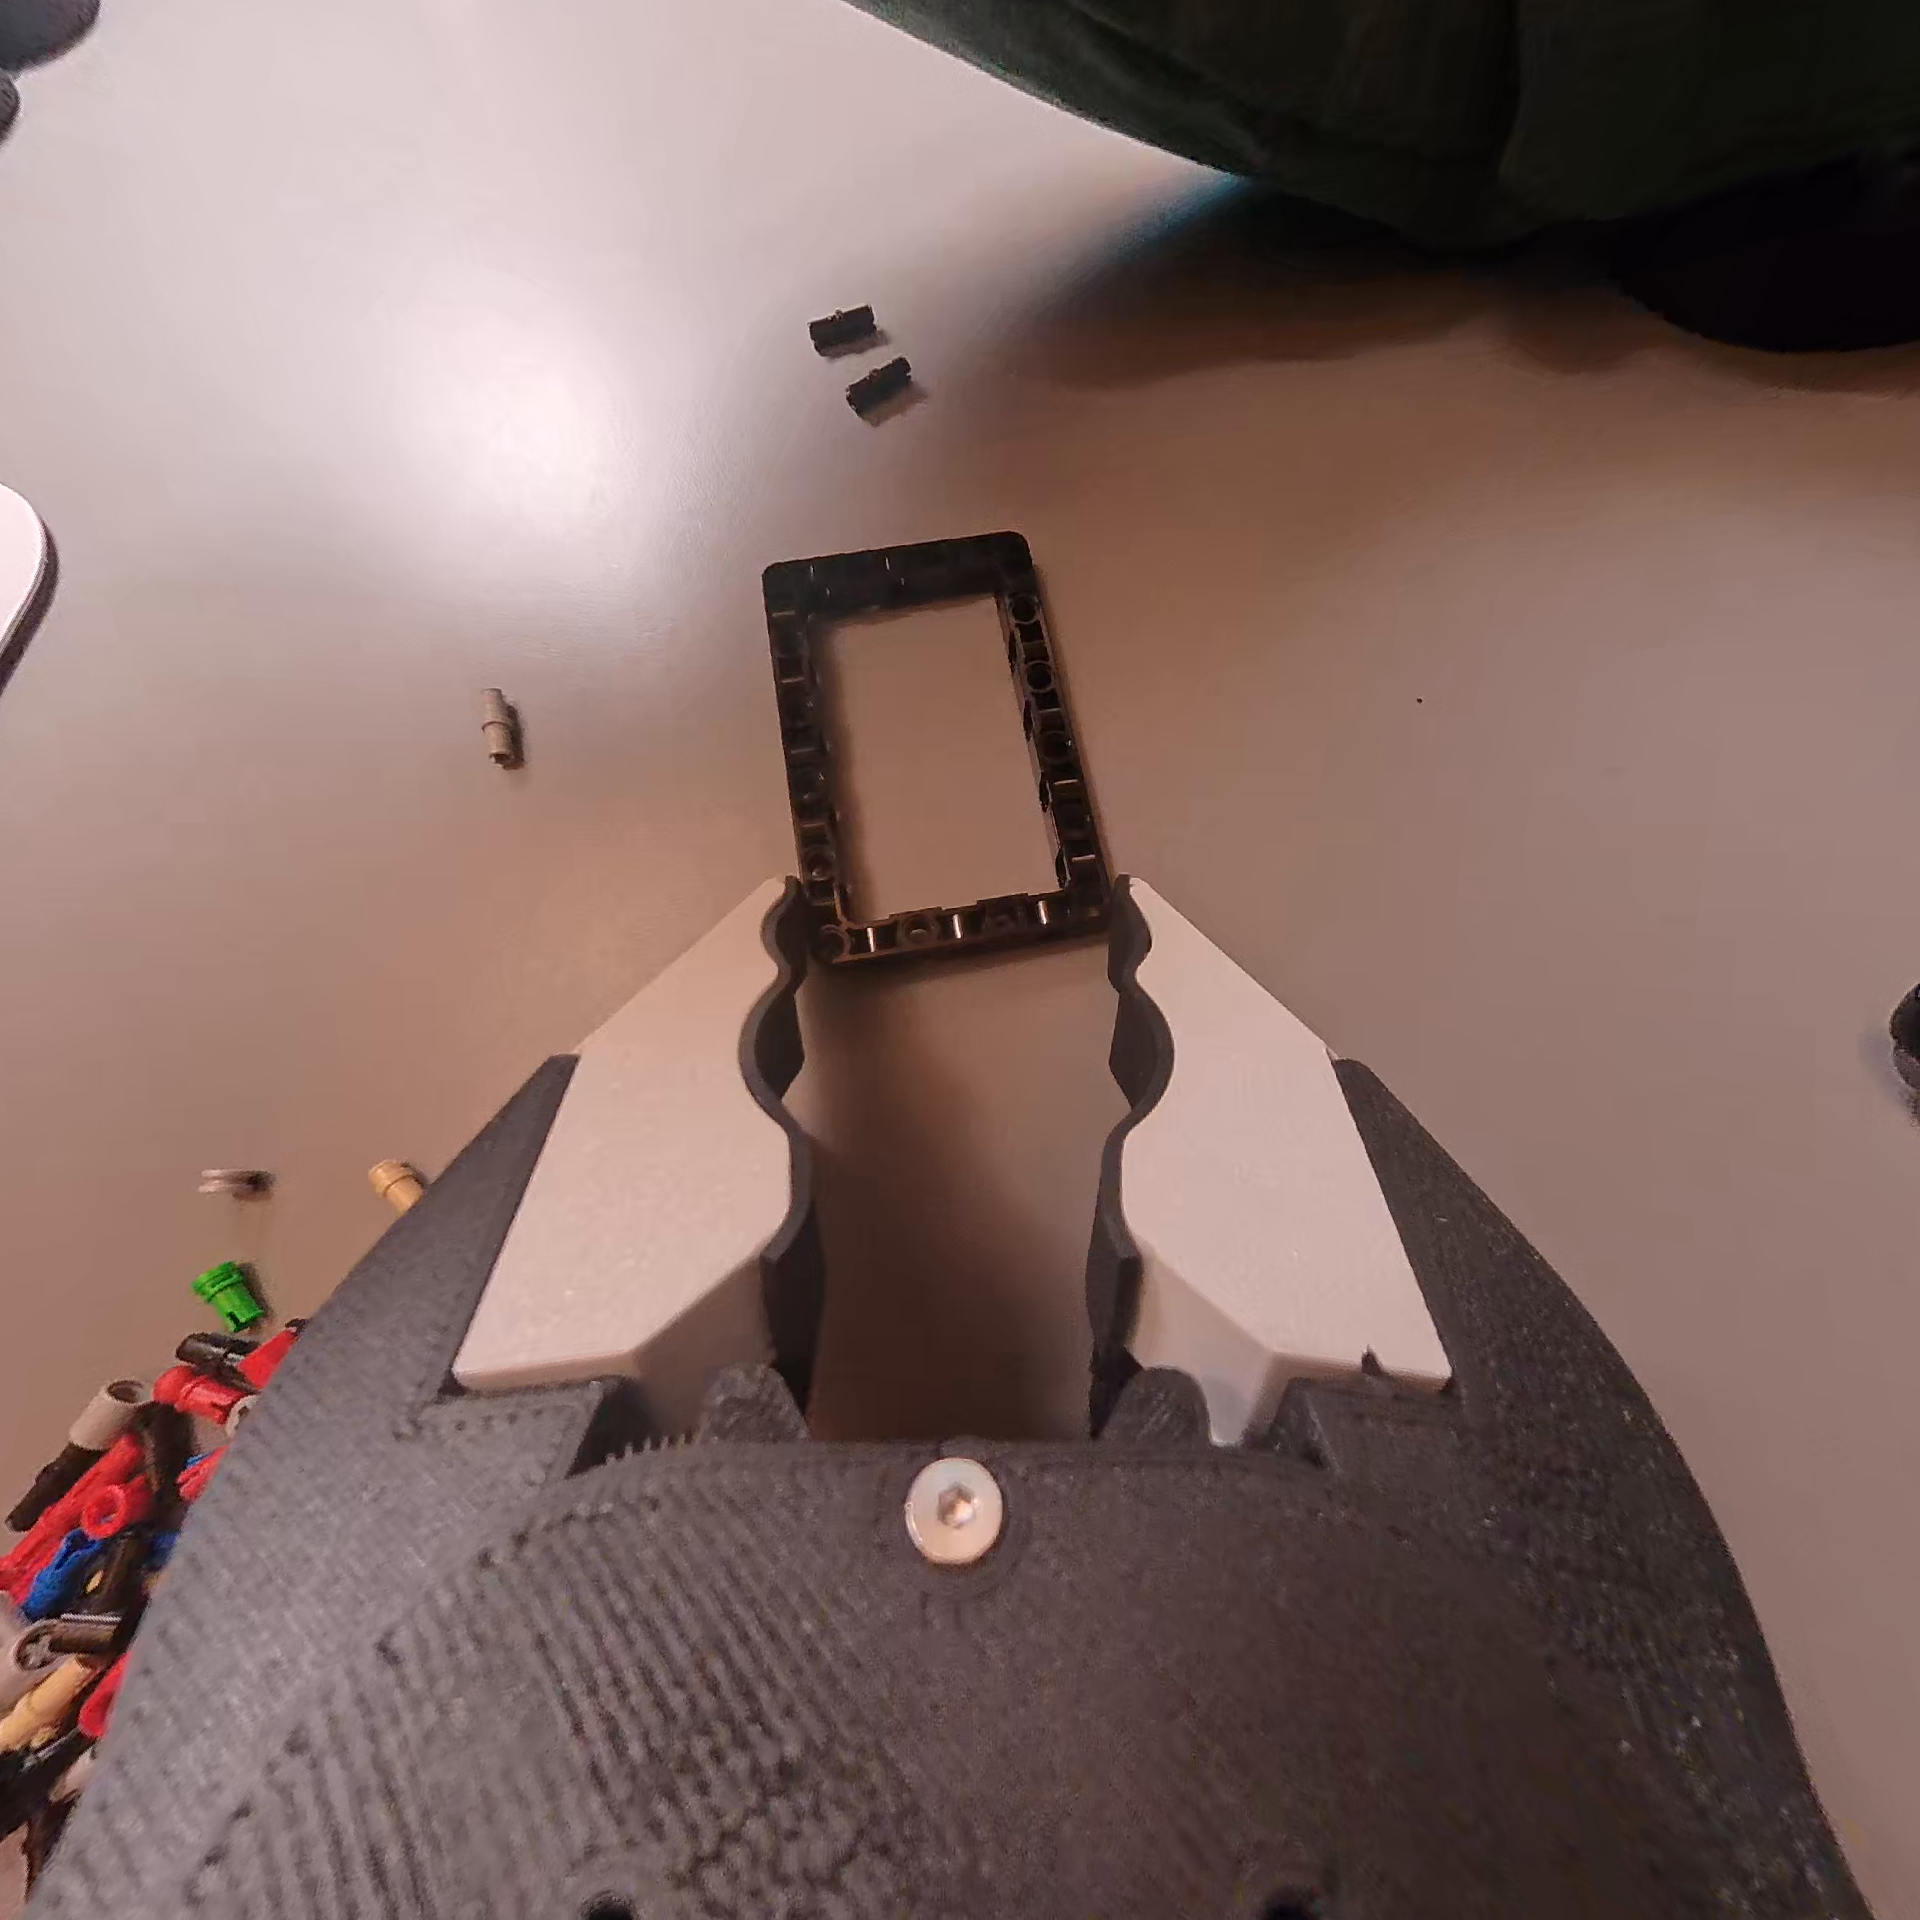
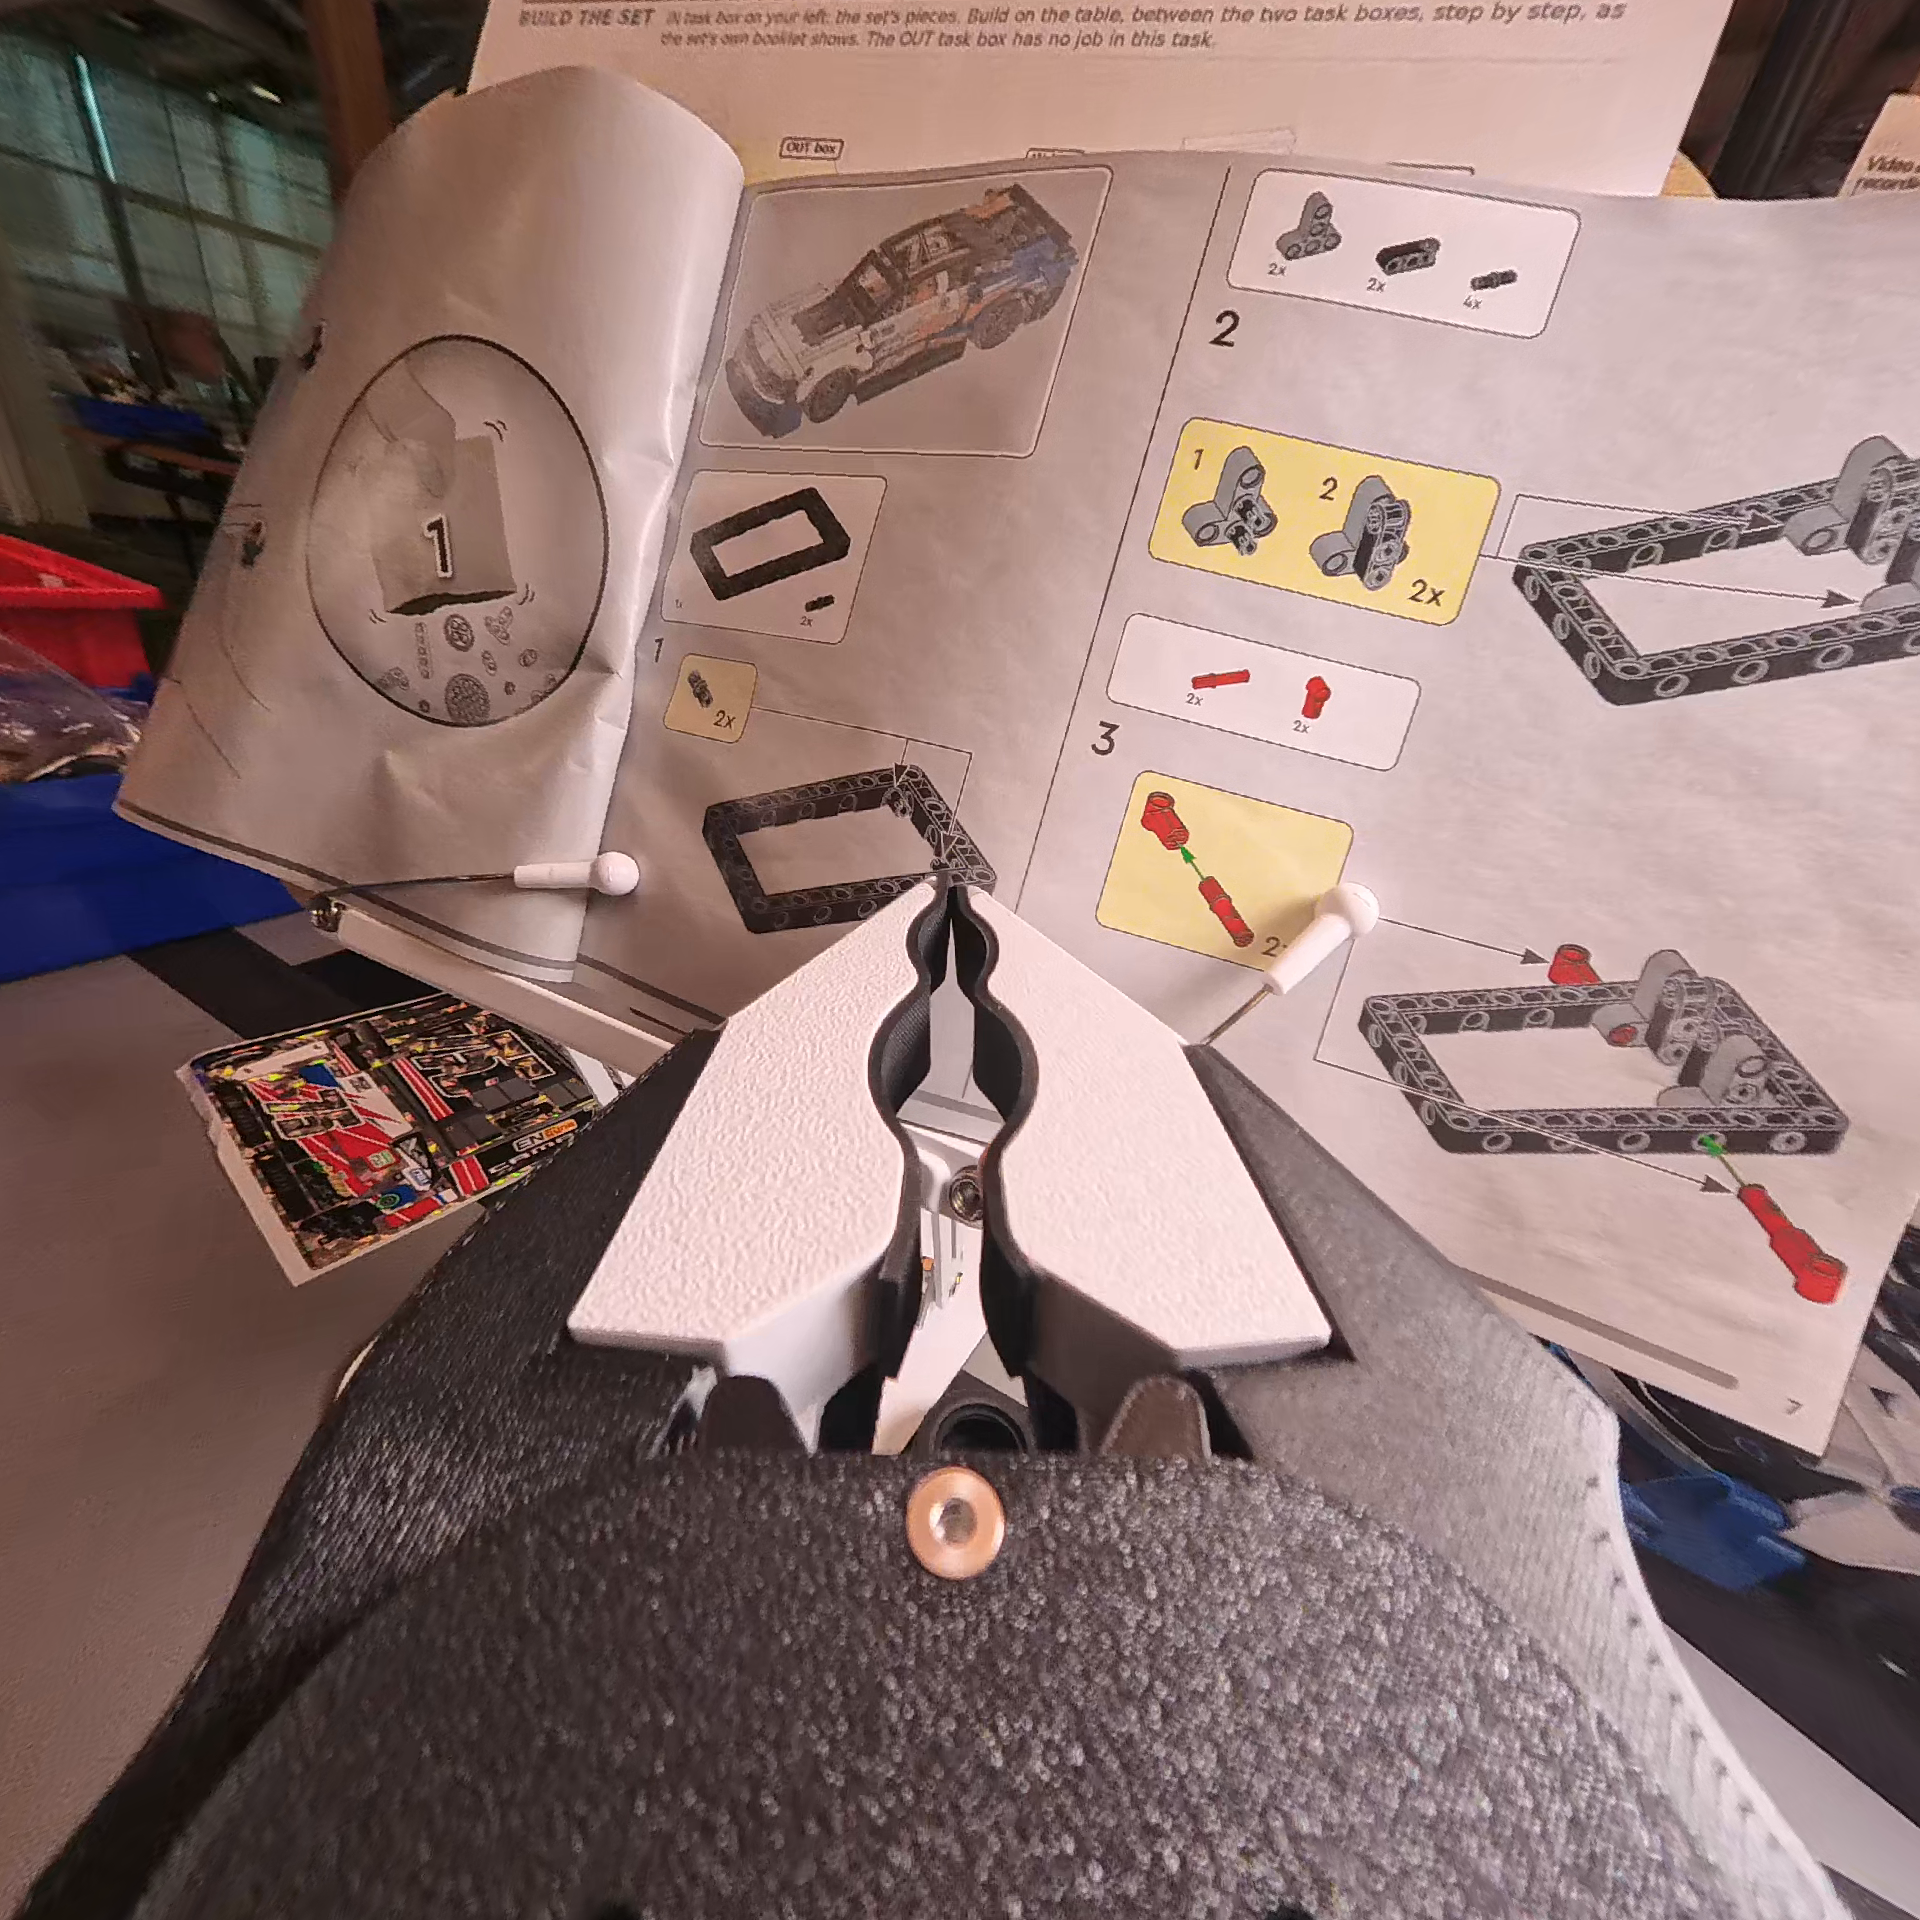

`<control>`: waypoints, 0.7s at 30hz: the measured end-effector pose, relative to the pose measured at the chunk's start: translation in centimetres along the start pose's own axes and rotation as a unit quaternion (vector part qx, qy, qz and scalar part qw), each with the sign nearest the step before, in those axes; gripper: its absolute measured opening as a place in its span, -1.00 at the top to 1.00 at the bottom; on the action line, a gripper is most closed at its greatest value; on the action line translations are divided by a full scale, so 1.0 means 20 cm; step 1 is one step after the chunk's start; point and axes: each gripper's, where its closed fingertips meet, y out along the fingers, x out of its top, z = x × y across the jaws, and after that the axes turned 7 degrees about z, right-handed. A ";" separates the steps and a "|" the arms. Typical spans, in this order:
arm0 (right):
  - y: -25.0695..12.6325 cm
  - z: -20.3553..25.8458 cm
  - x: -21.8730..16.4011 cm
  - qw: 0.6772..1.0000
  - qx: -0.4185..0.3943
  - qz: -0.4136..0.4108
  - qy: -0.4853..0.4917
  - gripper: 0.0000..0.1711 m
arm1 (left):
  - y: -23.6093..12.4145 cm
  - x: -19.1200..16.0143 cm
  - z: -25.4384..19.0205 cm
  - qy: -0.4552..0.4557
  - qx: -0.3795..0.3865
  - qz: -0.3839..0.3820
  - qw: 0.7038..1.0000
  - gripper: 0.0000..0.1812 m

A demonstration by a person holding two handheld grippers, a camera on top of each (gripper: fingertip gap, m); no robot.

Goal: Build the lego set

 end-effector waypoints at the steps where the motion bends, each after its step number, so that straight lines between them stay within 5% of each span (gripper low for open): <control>1: 0.00 0.00 0.00 1.000 0.001 -0.001 0.000 1.00 | 0.00 0.00 0.00 0.000 0.000 0.000 1.000 0.37; 21: 0.08 0.05 0.06 1.000 -0.006 0.002 -0.020 1.00 | 0.00 0.01 0.00 -0.001 -0.006 -0.007 1.000 0.37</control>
